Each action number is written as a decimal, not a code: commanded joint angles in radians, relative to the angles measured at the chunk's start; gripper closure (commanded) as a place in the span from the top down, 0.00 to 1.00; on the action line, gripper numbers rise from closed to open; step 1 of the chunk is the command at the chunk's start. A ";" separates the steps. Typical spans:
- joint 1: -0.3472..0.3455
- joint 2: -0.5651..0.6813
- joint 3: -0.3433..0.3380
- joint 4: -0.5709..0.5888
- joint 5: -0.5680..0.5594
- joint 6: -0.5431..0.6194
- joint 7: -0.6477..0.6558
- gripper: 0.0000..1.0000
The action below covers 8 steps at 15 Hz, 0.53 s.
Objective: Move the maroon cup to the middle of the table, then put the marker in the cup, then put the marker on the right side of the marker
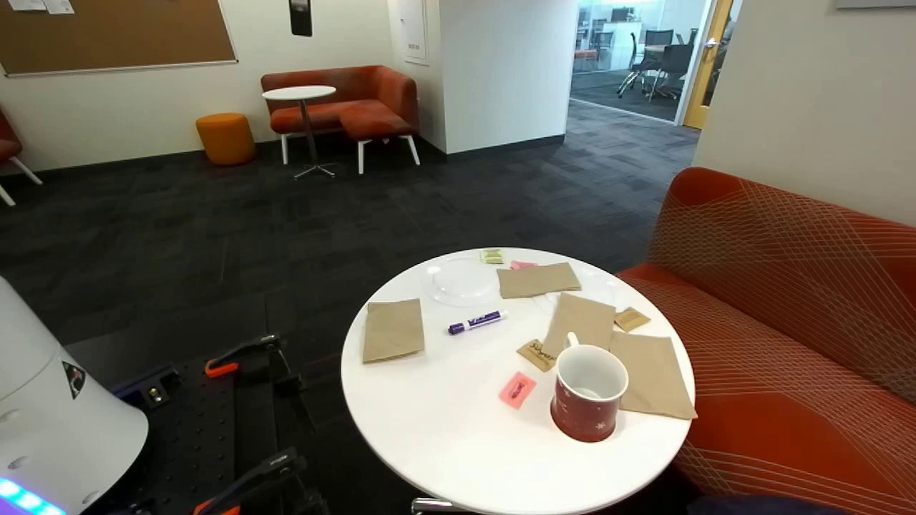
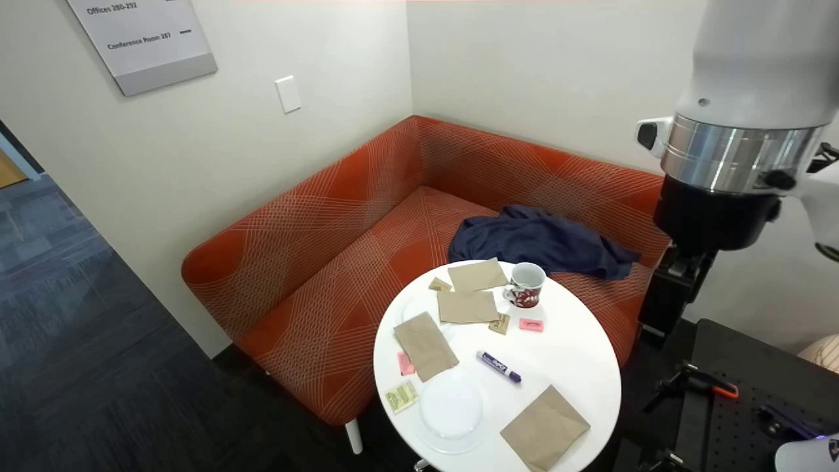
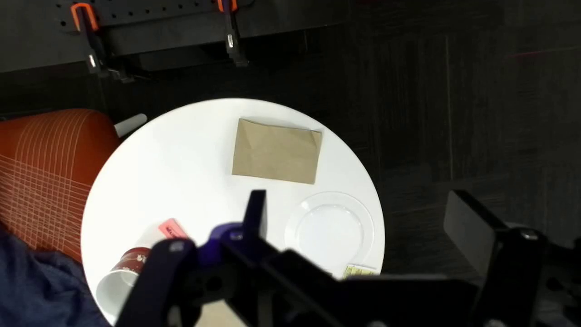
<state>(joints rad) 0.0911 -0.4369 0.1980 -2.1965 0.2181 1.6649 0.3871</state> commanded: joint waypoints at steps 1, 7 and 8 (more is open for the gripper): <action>-0.002 0.016 0.005 0.013 -0.010 0.008 0.001 1.00; -0.014 0.076 -0.009 0.062 -0.078 0.010 -0.044 1.00; -0.015 0.087 -0.015 0.071 -0.094 0.011 -0.052 1.00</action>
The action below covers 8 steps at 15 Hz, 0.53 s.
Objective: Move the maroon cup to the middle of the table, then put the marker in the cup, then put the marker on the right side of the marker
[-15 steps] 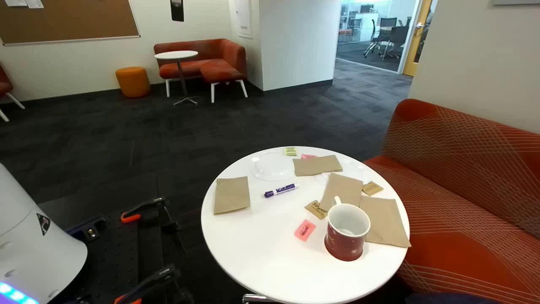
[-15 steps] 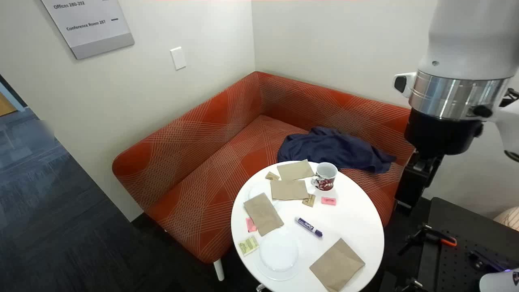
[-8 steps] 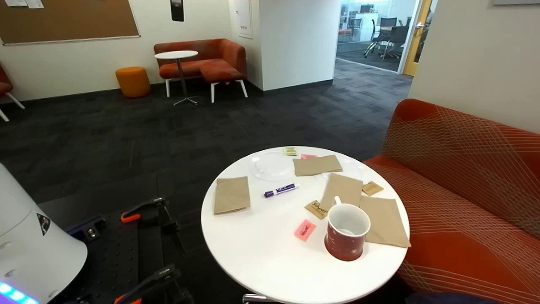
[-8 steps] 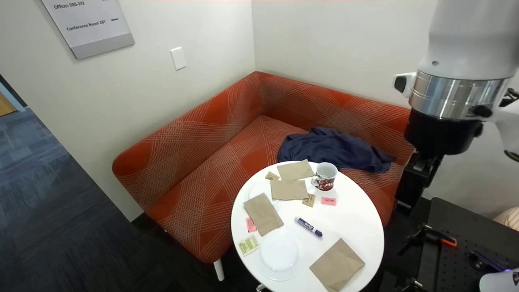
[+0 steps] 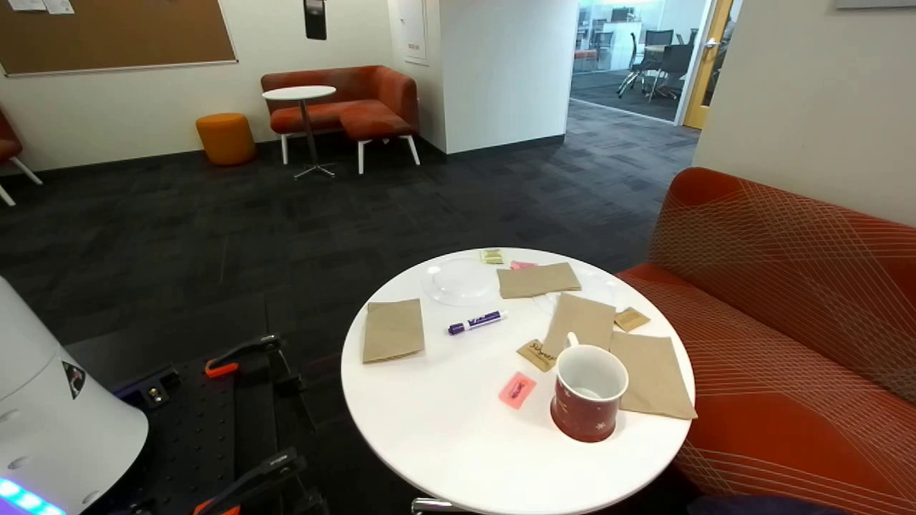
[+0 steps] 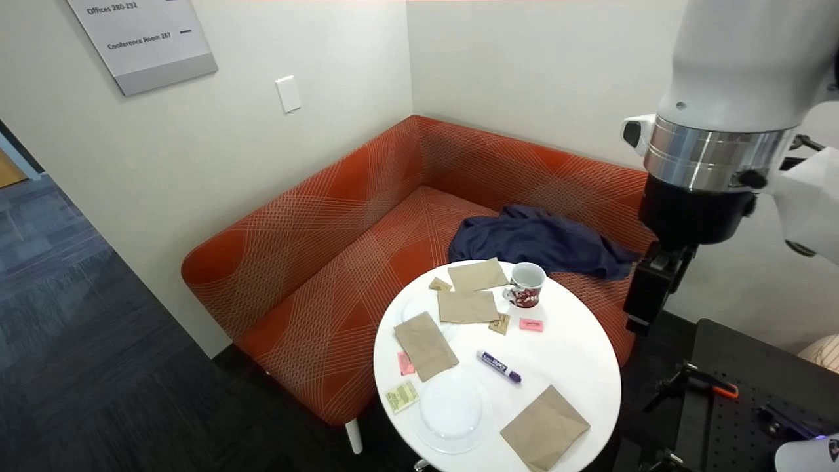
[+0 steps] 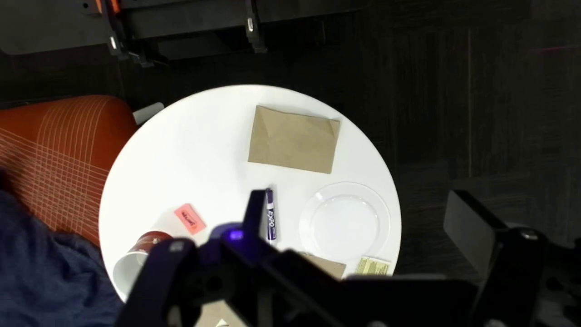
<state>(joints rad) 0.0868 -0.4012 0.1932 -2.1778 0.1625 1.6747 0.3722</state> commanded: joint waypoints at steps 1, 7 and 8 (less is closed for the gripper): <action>-0.014 0.062 -0.016 0.061 -0.058 0.009 -0.047 1.00; -0.038 0.127 -0.090 0.102 -0.097 0.038 -0.149 1.00; -0.047 0.132 -0.104 0.096 -0.092 0.070 -0.152 1.00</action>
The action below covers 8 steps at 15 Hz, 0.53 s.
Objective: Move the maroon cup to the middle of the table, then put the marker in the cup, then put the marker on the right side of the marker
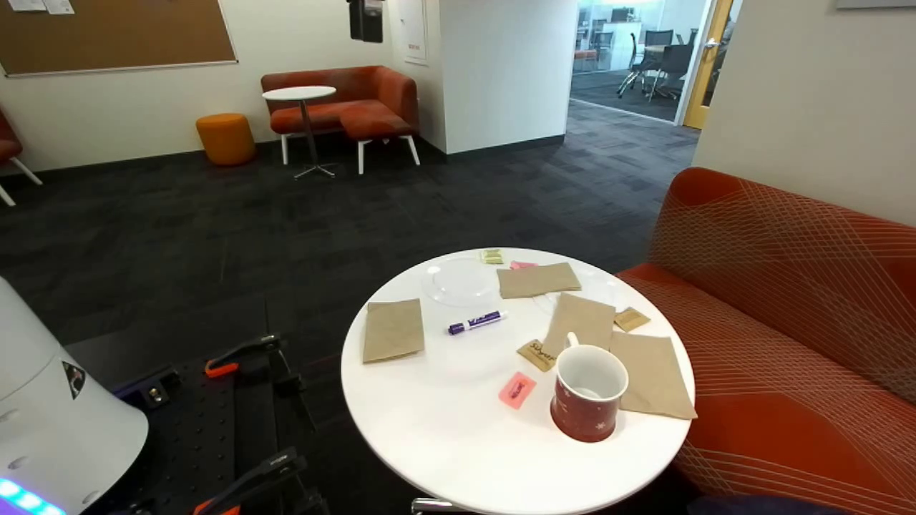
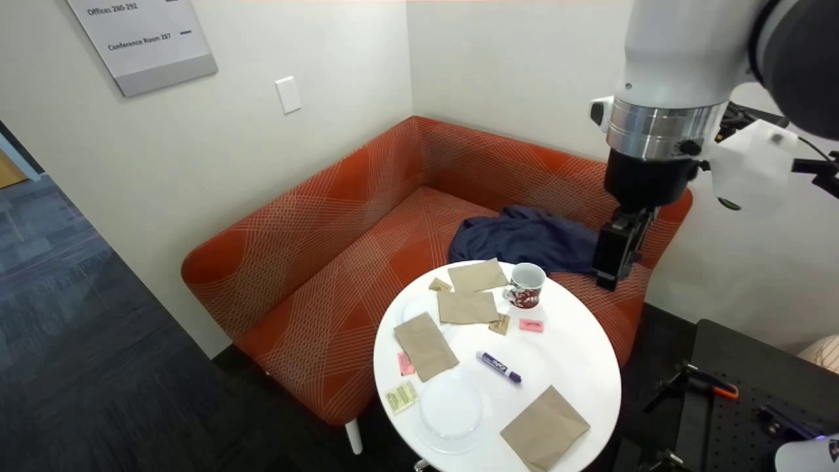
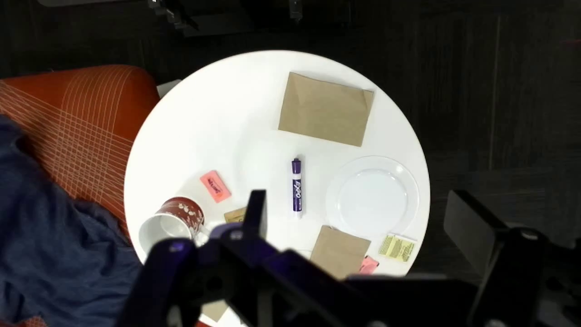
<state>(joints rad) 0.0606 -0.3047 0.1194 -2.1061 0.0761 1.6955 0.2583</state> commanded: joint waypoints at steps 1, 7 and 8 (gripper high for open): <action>-0.028 0.043 -0.044 0.025 -0.002 0.070 -0.039 1.00; -0.080 0.077 -0.114 0.001 -0.013 0.200 -0.032 1.00; -0.089 0.081 -0.122 -0.003 -0.011 0.218 -0.023 1.00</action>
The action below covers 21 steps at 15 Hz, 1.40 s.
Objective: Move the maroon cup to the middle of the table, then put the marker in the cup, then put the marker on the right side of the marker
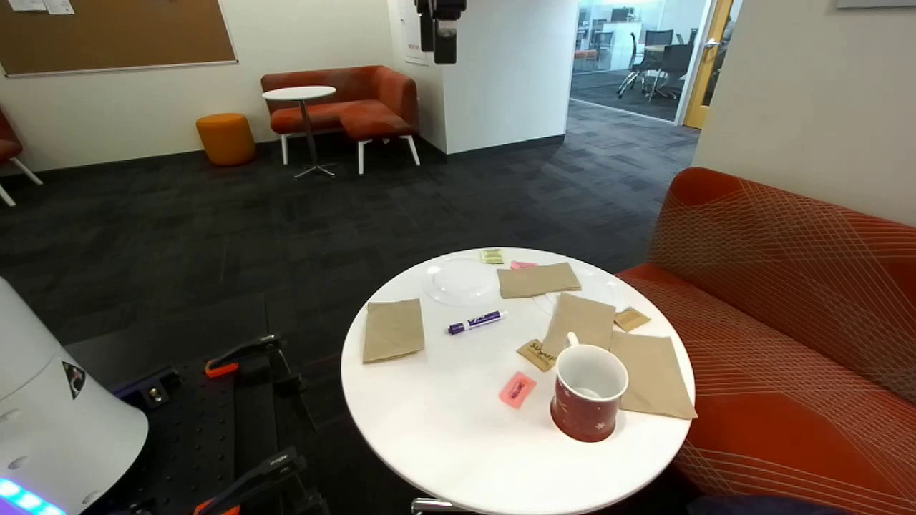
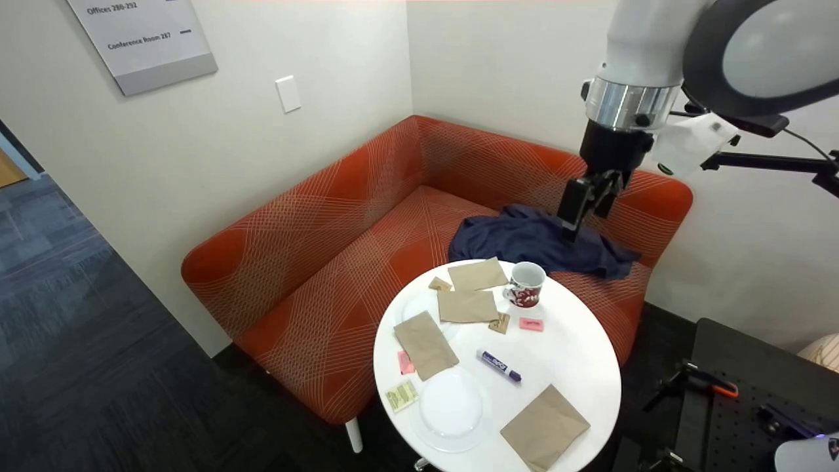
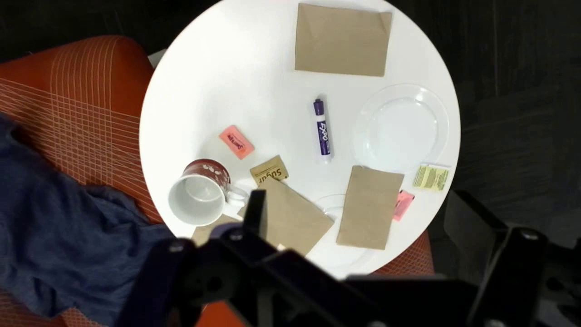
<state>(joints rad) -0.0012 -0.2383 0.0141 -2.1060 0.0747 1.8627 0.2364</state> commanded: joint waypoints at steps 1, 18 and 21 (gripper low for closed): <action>-0.036 0.018 -0.026 -0.011 -0.008 0.078 0.009 1.00; -0.165 0.151 -0.107 -0.142 -0.018 0.445 0.369 1.00; -0.167 0.207 -0.119 -0.124 -0.024 0.484 0.452 1.00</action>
<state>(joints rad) -0.1623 -0.0803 -0.0991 -2.2476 0.0738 2.3037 0.5991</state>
